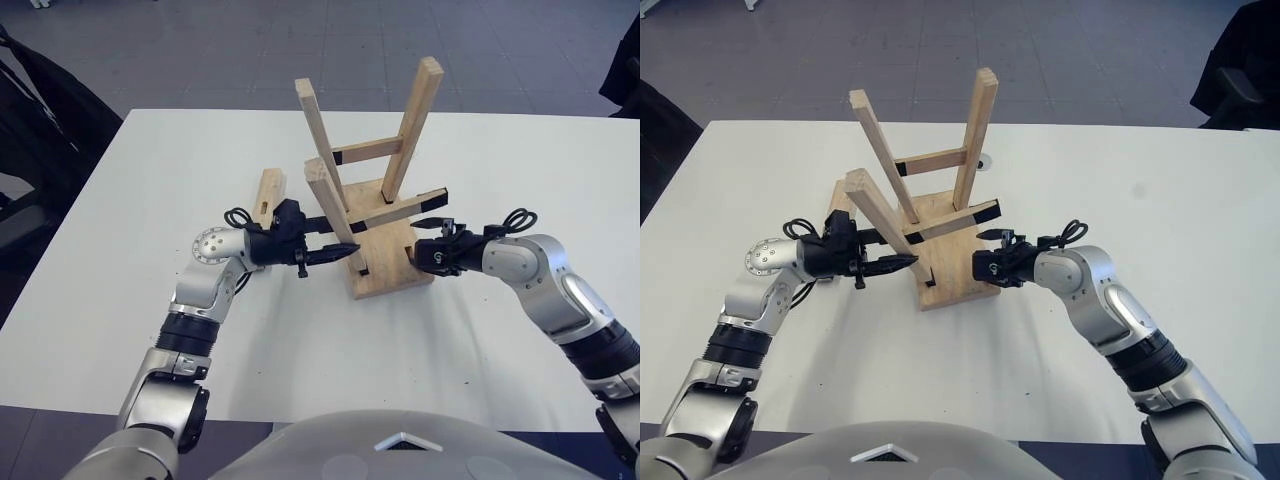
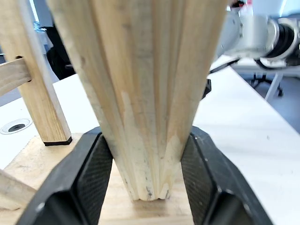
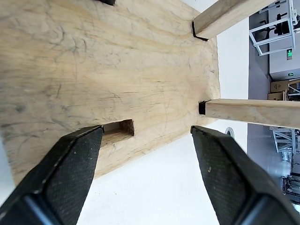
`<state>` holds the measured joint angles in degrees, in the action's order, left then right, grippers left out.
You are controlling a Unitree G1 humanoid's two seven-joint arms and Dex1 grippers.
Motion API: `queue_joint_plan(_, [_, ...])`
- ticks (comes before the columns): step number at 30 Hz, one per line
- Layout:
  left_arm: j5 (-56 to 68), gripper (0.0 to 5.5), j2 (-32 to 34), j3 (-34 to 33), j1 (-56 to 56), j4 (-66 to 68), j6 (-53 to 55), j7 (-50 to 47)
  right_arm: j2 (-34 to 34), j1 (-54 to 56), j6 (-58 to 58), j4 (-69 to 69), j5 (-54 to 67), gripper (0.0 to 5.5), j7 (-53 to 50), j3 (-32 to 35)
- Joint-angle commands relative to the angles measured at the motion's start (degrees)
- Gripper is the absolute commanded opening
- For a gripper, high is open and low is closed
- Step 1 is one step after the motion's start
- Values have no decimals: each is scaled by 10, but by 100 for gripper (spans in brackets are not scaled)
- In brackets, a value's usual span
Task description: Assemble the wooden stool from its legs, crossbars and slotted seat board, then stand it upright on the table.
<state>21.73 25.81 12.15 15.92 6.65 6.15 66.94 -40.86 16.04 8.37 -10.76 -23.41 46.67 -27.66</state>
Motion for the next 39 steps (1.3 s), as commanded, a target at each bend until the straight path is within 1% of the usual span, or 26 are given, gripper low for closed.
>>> queue_joint_plan(1, [-58, 205, 34, 61, -48, -56, 121, -46, 14, -29, 12, 3, -5, 344, 14, -16])
queue_joint_plan(4, [-71, 205, 29, 68, -63, -85, 200, -119, 18, -40, 19, -8, -5, 344, 11, -11])
queue_joint_plan(6, [-92, 205, 33, 74, -74, -90, 214, -154, 17, -51, 22, -19, -7, 344, 8, -8])
queue_joint_plan(9, [-122, 205, 46, 91, -94, -104, 211, -190, 18, -72, 25, -32, -16, 344, -5, -4])
queue_joint_plan(14, [-182, 205, 66, 108, -114, -116, 167, -245, 39, -129, 29, -36, -36, 344, -71, 5])
queue_joint_plan(16, [-197, 205, 74, 111, -116, -128, 161, -260, 53, -149, 41, -46, -24, 344, -96, 26])
queue_joint_plan(18, [-217, 205, 83, 117, -118, -140, 162, -274, 63, -162, 63, -65, -5, 344, -113, 62])
queue_joint_plan(24, [-217, 205, 91, 128, -125, -148, 171, -301, 66, -173, 68, -89, 1, 344, -156, 135])
queue_joint_plan(26, [-210, 205, 97, 130, -125, -147, 171, -304, 67, -167, 62, -74, 9, 344, -181, 173])
queue_joint_plan(29, [-202, 205, 106, 132, -124, -143, 167, -304, 55, -146, 44, -22, 9, 344, -201, 200])
queue_joint_plan(31, [-198, 205, 112, 130, -121, -140, 165, -301, 55, -119, 26, 32, 8, 344, -211, 201])
queue_joint_plan(33, [-195, 205, 119, 129, -117, -138, 161, -292, 67, -80, -9, 110, 5, 344, -213, 179])
queue_joint_plan(35, [-192, 205, 129, 128, -110, -134, 153, -280, 84, -61, -43, 154, 7, 344, -206, 153])
queue_joint_plan(39, [-184, 205, 150, 120, -90, -122, 135, -254, 102, -94, -82, 127, 30, 344, -167, 110])
